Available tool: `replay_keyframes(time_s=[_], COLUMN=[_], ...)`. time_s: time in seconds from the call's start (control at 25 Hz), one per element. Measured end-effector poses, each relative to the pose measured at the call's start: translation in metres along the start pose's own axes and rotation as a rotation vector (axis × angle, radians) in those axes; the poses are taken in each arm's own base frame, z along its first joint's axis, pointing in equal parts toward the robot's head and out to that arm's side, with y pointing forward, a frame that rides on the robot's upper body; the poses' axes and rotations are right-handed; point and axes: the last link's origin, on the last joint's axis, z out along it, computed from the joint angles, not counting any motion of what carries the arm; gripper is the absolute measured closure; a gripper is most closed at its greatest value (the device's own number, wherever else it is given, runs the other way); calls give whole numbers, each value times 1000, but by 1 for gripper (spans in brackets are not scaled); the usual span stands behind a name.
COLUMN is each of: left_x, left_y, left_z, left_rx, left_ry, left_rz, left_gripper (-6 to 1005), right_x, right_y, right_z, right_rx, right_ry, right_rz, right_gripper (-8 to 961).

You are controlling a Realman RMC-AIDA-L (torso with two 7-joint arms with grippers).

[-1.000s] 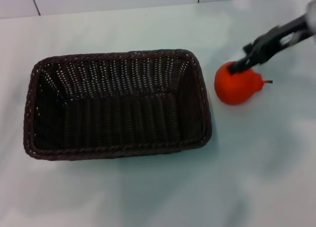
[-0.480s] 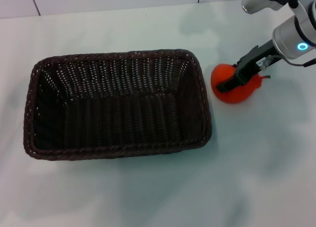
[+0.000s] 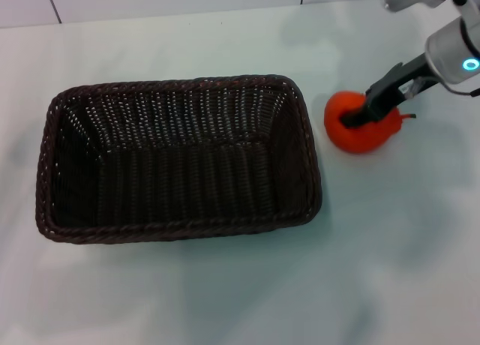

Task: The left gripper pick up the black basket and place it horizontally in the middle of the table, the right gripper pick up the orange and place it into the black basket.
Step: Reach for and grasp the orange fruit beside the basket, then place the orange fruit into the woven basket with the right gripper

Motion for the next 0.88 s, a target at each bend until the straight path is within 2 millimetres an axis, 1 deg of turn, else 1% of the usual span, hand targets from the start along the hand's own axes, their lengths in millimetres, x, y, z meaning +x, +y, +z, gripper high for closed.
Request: replay_keyframes(time_s=[0.12,0.28,0.4,0.48,0.6,0.68,0.76,0.84,0.88], left_x=[-1,-1,-1,-1,-2,-2,-3,-3,-3], left_y=[0,1,1,1,1,1,1,1,0], left_z=[0,0,0,0,1,1,2,2,2], left_rx=[-1,-3,-1,0,0,1,2,5,7], left_ry=[0,4,6,7,6,6,7,7,6], left_rz=[-4,-10,-10,-11,-14,-16,-21,-24,-24], left_gripper=[424,425,426,426,427,428,429,429,429], right_x=[0,5,12,20,32,42,53,63,67], right_y=[10,29,32,27,9,-11,-31,-54,-62], right_z=[-10,-32,-47,-54,-58,-55,-51,-43,-39], right_rx=[0,10,58,98,189,282,369,454,477], right_ry=[77,312,529,668,820,868,884,858,837], right_rz=[55,190,236,236,191,126,59,-25,-58], right_gripper=[518,553,577,595,622,631,639,648,653])
